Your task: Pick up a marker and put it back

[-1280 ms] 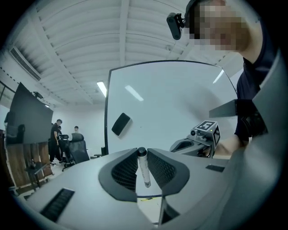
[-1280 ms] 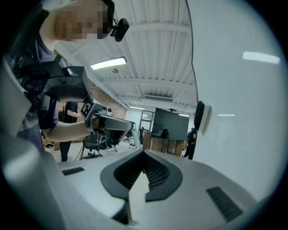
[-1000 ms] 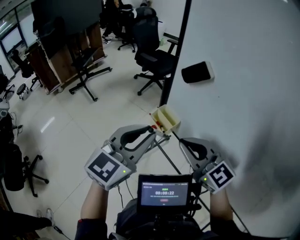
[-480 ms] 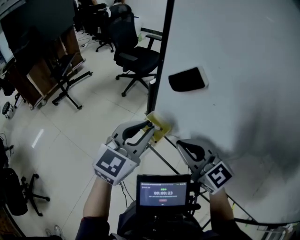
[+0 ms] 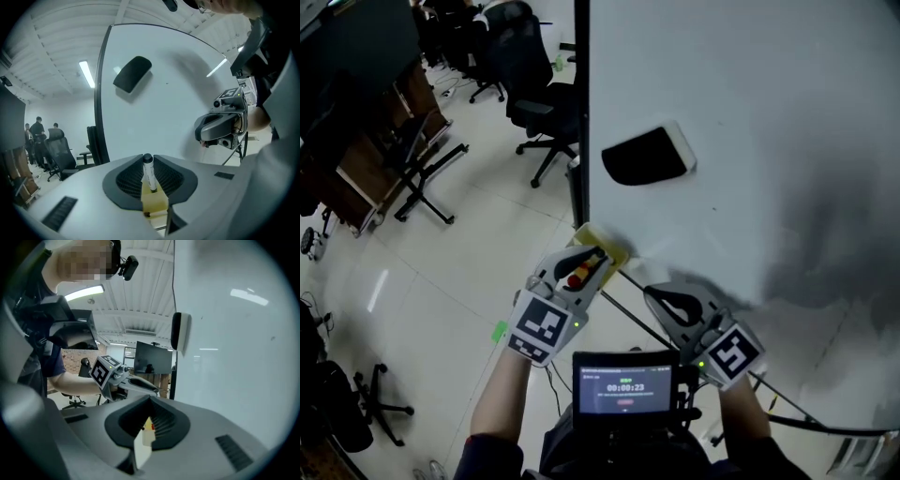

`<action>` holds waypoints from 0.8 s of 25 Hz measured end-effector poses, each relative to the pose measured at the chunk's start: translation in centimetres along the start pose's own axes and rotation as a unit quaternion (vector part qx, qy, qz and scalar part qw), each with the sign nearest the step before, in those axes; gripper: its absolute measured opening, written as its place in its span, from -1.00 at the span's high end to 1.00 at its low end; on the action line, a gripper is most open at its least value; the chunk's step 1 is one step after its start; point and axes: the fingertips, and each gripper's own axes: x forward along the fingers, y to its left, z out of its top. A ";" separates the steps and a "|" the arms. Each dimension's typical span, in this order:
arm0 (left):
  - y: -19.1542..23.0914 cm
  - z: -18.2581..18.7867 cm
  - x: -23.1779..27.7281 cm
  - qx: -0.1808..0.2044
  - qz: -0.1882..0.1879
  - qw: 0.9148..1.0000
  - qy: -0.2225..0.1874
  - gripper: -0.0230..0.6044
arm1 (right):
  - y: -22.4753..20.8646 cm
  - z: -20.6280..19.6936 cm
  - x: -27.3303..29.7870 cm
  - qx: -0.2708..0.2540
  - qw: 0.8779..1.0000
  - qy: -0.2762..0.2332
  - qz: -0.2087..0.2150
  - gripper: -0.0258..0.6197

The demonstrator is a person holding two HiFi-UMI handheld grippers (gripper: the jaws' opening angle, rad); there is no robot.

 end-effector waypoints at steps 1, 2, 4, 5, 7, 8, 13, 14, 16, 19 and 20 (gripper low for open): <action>-0.1 -0.4 0.3 -0.001 -0.002 1.000 0.005 0.70 | 0.0 -0.2 0.0 0.004 1.000 0.002 0.000 0.89; -0.2 -0.7 0.4 -0.002 -0.005 1.000 0.010 0.70 | 0.1 -0.3 0.0 0.008 1.000 0.003 -0.001 0.89; -0.6 -1.3 0.7 0.001 -0.009 1.000 0.022 0.70 | 0.4 -0.5 -0.2 0.015 1.000 0.005 -0.002 0.89; -0.8 -1.7 0.9 0.003 -0.012 1.000 0.029 0.70 | 0.4 -0.7 -0.2 0.017 1.000 0.006 -0.003 0.89; -1.1 -2.7 1.7 0.009 -0.017 0.999 0.043 0.70 | 0.1 -1.2 -0.3 0.022 1.000 0.011 -0.004 0.89; -1.2 -3.2 2.3 0.012 -0.018 0.999 0.049 0.69 | -0.1 -1.5 -0.3 0.024 1.000 0.012 -0.004 0.89; -1.8 -4.5 3.9 0.022 -0.025 0.997 0.067 0.69 | -1.2 -2.0 -0.5 0.029 0.999 0.011 -0.009 0.89; -1.9 -4.8 4.0 0.022 -0.026 0.997 0.070 0.69 | -1.3 -2.1 -0.4 0.029 0.999 0.010 -0.009 0.89; -2.0 -5.4 4.4 0.023 -0.028 0.996 0.076 0.69 | -1.4 -2.4 -0.4 0.030 0.999 0.010 -0.010 0.89; -2.3 -5.6 4.7 0.018 -0.029 0.996 0.077 0.69 | -1.5 -2.7 -0.6 0.032 0.999 0.013 -0.010 0.89; -2.3 -5.6 4.8 0.016 -0.030 0.997 0.076 0.69 | -1.5 -2.8 -0.6 0.033 0.999 0.013 -0.010 0.89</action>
